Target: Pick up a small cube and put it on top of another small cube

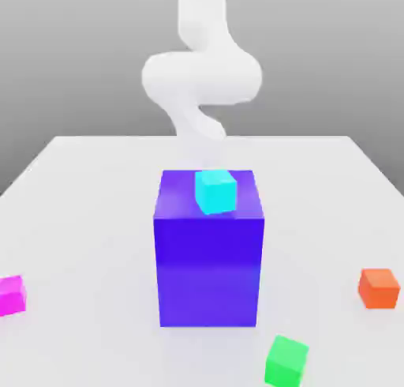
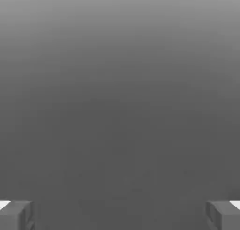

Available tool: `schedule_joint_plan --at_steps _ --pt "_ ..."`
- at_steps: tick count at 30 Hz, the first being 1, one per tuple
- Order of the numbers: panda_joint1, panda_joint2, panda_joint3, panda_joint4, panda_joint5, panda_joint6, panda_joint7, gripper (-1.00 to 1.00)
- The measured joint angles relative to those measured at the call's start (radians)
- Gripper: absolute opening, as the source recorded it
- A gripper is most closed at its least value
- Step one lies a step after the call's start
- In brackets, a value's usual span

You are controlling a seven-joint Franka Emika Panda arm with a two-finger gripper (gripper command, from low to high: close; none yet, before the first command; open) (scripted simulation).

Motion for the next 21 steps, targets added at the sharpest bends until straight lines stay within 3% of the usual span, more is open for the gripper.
schedule_joint_plan --at_steps 13,21 --pt "-0.247 0.476 -0.126 -0.079 -0.059 0.193 0.223 0.00" --pt "-0.403 0.769 -0.218 -0.128 0.030 0.313 0.268 0.00"
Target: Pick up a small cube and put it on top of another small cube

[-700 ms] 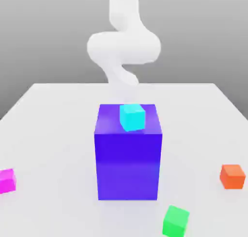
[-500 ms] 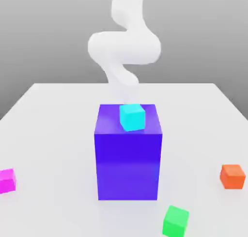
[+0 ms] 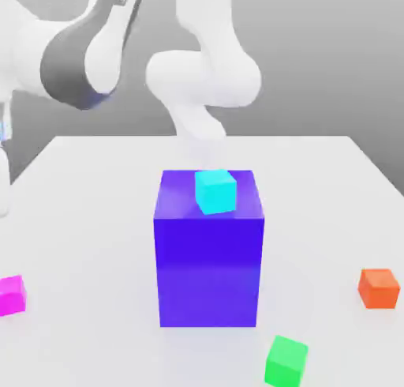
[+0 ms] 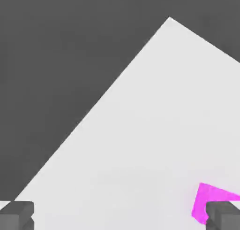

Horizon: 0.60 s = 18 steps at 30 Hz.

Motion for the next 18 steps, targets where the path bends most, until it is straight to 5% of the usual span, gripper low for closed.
schedule_joint_plan --at_steps 9,10,18 --pt "-0.143 0.332 0.051 -0.001 0.206 0.175 -0.076 0.00" --pt "-0.158 0.367 0.069 0.007 0.220 0.202 -0.087 -1.00" --pt "-0.155 0.353 0.063 0.003 0.212 0.192 -0.081 -1.00"
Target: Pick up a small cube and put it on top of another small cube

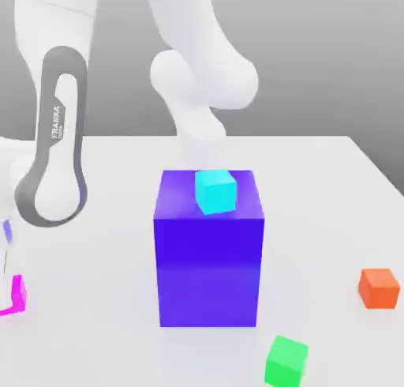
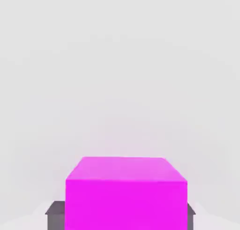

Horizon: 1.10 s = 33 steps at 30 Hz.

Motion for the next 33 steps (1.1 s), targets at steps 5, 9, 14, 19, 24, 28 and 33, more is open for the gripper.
schedule_joint_plan --at_steps 5,9,14,19,24,28,33 --pt "0.073 -0.147 -0.037 -0.030 -0.084 -0.115 0.078 -1.00" --pt "0.225 -0.183 0.053 -0.025 -0.134 -0.154 0.184 -1.00" --pt "0.386 -0.220 0.161 -0.026 -0.186 -0.186 0.302 -1.00" --pt "0.529 -0.256 0.271 -0.034 -0.235 -0.211 0.413 -1.00" --pt "0.682 -0.119 0.320 0.008 -0.333 -0.119 0.545 1.00" --pt "0.682 -0.119 0.320 0.008 -0.333 -0.119 0.545 1.00" --pt "0.687 -0.159 0.336 0.010 -0.320 -0.161 0.540 1.00"
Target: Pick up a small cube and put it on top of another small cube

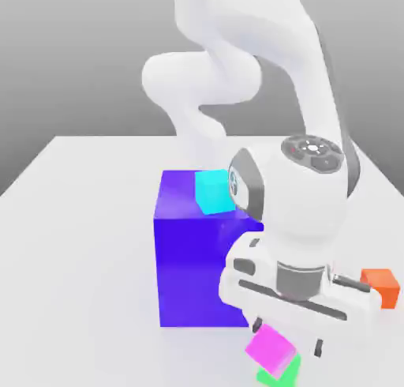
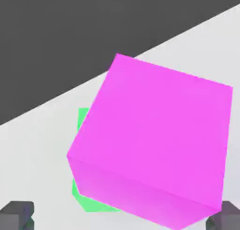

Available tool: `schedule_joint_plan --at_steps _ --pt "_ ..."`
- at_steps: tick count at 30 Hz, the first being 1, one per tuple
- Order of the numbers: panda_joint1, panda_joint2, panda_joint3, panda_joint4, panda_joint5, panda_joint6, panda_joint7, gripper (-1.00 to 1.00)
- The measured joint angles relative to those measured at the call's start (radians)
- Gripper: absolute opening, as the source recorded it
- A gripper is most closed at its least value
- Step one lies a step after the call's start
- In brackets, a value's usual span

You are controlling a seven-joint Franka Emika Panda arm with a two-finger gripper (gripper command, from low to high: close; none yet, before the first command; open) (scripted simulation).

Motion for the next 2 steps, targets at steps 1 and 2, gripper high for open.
schedule_joint_plan --at_steps 1,2 --pt "-0.002 -0.031 0.005 -0.002 0.014 -0.029 -0.010 1.00" --pt "-0.006 -0.064 0.012 -0.004 0.027 -0.060 -0.019 1.00"
